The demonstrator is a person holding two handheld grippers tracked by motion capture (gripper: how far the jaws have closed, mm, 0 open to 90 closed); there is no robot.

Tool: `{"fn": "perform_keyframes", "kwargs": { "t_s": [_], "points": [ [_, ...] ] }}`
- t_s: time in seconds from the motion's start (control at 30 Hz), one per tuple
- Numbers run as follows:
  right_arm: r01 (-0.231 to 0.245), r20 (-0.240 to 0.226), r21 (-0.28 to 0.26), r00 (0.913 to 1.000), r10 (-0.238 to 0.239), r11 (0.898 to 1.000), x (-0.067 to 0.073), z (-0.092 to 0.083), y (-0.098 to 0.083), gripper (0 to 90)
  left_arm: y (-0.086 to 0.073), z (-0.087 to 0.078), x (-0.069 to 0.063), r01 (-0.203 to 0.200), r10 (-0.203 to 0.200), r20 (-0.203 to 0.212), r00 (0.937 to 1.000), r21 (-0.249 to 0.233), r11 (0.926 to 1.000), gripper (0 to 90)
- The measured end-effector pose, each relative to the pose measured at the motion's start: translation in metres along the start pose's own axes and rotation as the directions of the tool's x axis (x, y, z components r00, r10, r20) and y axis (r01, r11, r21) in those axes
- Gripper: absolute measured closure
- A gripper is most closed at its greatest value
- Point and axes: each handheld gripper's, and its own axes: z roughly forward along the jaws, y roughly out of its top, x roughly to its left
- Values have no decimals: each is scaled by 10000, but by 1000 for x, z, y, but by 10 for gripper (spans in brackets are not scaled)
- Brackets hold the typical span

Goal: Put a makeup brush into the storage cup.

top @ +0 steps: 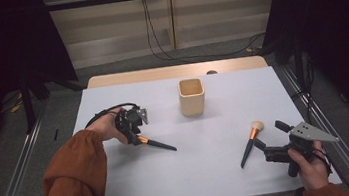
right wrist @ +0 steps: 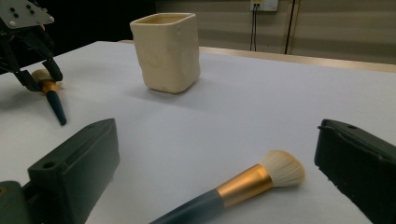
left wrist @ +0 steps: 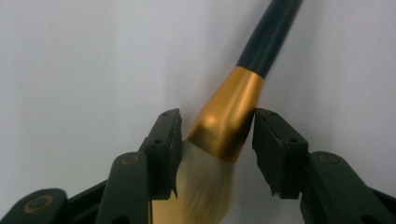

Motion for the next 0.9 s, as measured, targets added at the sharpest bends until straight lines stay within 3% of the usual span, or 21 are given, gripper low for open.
{"fn": "perform_keyframes", "kwargs": {
  "t_s": [0.1, 0.23, 0.3, 0.37, 0.4, 0.73, 0.9],
  "points": [
    [5, -11, 4, 10000, -5, 10000, 0, 0, 0, 0, 0, 1, 0, 116, -115, 71, 9999, -106, 9999, 563],
    [21, -17, 14, 10000, -21, 10000, 0, 0, 0, 0, 1, 1, 0, -25, 25, 15, 10000, -5, 10000, 583],
    [17, -10, 2, 10000, -17, 10000, 0, 0, 0, 0, 1, 1, -1, 133, -132, 56, 9999, -75, 9999, 598],
    [22, -8, 7, 10000, -22, 10000, 0, 0, 0, 0, 3, 1, 0, -42, 42, 47, 10000, 128, 9999, 602],
    [19, -12, 11, 10000, -19, 10000, 0, 0, 0, 0, 3, 1, -1, 90, -91, 28, 10000, 81, 9999, 606],
    [20, 3, 64, 10000, -20, 10000, 0, 1, 0, 0, 4, 1, -1, 158, -162, 333, 9993, 126, 9998, 628],
    [21, 4, 73, 10000, -21, 10000, 0, 1, 0, 0, 8, 1, 0, 248, -264, 384, 9989, 426, 9988, 630]
  ]
}}
